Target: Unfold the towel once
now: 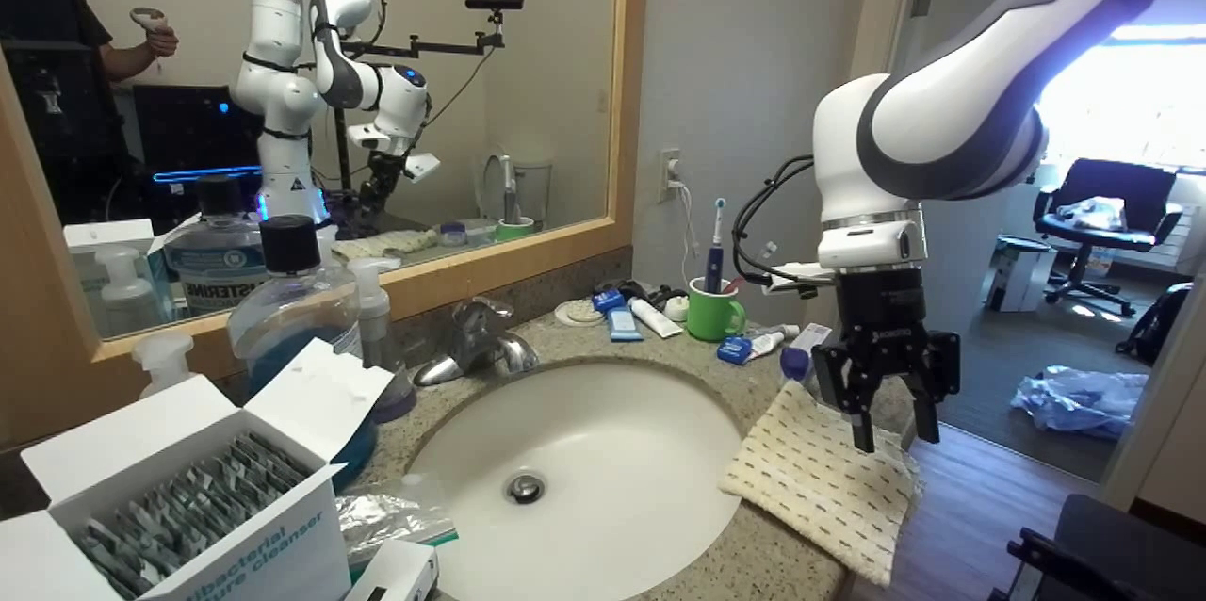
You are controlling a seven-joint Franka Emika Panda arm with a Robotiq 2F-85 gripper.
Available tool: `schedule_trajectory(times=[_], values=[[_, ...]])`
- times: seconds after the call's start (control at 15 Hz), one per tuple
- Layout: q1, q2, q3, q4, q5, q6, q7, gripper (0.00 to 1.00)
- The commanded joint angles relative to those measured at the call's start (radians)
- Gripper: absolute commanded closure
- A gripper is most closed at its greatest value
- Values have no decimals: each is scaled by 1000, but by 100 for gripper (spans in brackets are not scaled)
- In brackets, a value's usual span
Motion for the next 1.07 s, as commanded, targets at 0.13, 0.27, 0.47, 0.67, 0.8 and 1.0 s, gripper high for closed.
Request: schedule_trajectory(times=[0.13,0.27,0.47,0.67,0.8,1.0], values=[[-3,29,20,12,8,48,76,0],[-41,31,70,1,6,99,114,0],[-93,19,181,-5,-18,124,189,0],[-113,5,252,5,-39,89,255,0],[-93,1,227,6,-22,91,230,0],[-94,1,237,6,-23,91,234,0]])
